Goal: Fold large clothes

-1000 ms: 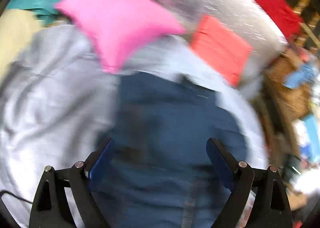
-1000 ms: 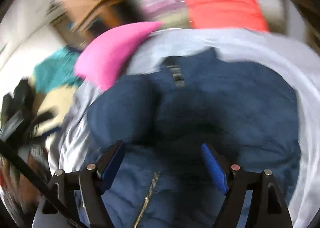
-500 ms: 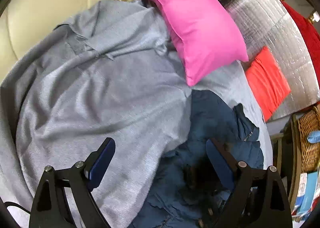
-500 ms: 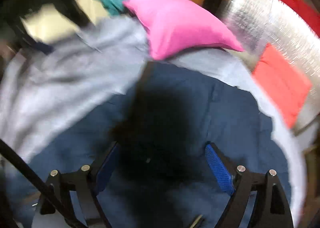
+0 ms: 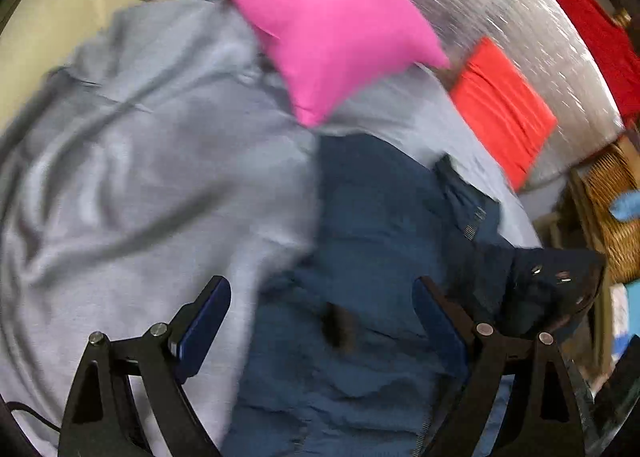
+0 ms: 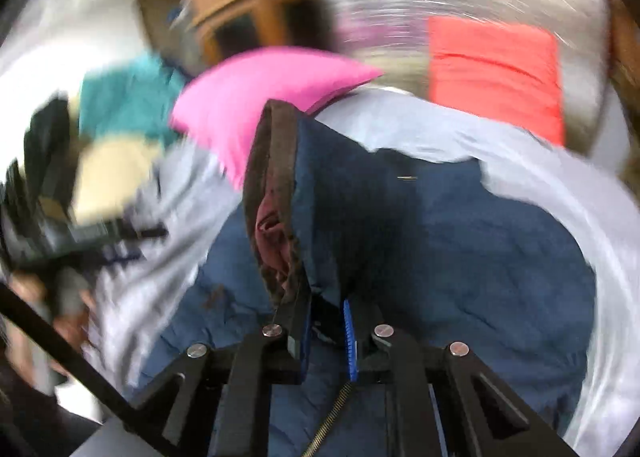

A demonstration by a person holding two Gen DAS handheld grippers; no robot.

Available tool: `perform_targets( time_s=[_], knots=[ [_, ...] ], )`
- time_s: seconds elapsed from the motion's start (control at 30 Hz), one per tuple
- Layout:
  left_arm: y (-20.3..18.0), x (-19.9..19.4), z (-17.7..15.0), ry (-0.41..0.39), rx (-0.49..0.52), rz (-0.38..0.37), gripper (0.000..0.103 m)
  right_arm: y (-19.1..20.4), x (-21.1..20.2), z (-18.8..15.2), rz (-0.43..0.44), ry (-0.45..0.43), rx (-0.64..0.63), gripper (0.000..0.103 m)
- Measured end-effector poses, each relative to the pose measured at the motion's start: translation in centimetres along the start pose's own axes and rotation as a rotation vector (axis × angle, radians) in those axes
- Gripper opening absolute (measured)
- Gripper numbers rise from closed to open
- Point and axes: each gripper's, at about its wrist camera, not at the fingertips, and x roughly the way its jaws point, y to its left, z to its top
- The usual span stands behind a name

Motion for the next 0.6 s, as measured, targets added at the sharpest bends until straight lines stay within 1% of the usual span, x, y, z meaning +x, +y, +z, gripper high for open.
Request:
perform_targets(
  time_s=[0.07,0.1,0.13,0.17,0.2,0.23,0.27,0.3,0.33,0.37,0.4,0.43,0.47,0.5,0.53,0.6],
  knots=[
    [-0.9,1.8,-0.4,0.054,0.023,-0.064,0.092,-4.1,-1.1,-0.2,0.062,-0.005,0.097,0.015],
    [-1.1,2.3,-0.5,0.058,0.026,-0.066,0.091,-5.9,-1.1,-0.6,0.071,0.007,0.128,0.015],
    [-1.2,2.9,-0.6,0.056,0.024,-0.055,0.087,-7.9,-1.1,-1.3,0.07,0.009,0.175,0.017],
    [-1.2,3.4,-0.7,0.054,0.025,-0.039,0.081,-9.4,-0.9,-1.8,0.083,0.003,0.234,0.02],
    [-1.3,3.9,-0.6,0.056,0.026,-0.027,0.078,-11.4,-0.7,-2.3,0.108,-0.002,0.317,0.025],
    [-1.3,4.6,-0.5,0.063,0.021,-0.012,0.07,-13.4,-0.3,-2.8,0.127,0.013,0.406,0.029],
    [-1.2,5.1,-0.5,0.069,0.014,0.004,0.06,-14.5,-0.1,-3.0,0.132,0.023,0.455,0.035],
    [-1.1,5.7,-0.4,0.082,0.007,0.026,0.054,-15.9,-0.2,-3.0,0.119,0.028,0.487,0.044],
    [-0.9,6.2,-0.3,0.089,-0.002,0.04,0.049,-16.7,-0.7,-3.0,0.086,0.021,0.491,0.049],
    [-0.7,6.5,-0.2,0.087,-0.009,0.052,0.049,-17.3,-1.0,-3.0,0.052,0.009,0.491,0.06],
    [-0.6,6.6,-0.2,0.086,-0.015,0.059,0.049,-17.9,-1.7,-3.0,0.014,-0.013,0.5,0.075],
    [-0.5,6.7,-0.1,0.088,-0.024,0.059,0.049,-18.7,-2.6,-3.3,-0.003,-0.038,0.53,0.08],
    [-0.4,6.7,-0.1,0.086,-0.029,0.06,0.049,-19.3,-3.1,-3.7,0.007,-0.052,0.561,0.081],
    [-0.4,6.6,0.0,0.081,-0.029,0.062,0.049,-19.9,-3.2,-4.3,0.037,-0.057,0.603,0.081],
    [-0.4,6.5,0.0,0.078,-0.03,0.062,0.049,-20.3,-2.7,-4.9,0.08,-0.038,0.641,0.081],
    [-0.2,6.5,0.1,0.08,-0.035,0.062,0.049,-20.6,-1.6,-5.2,0.133,-0.004,0.669,0.081]
  ],
)
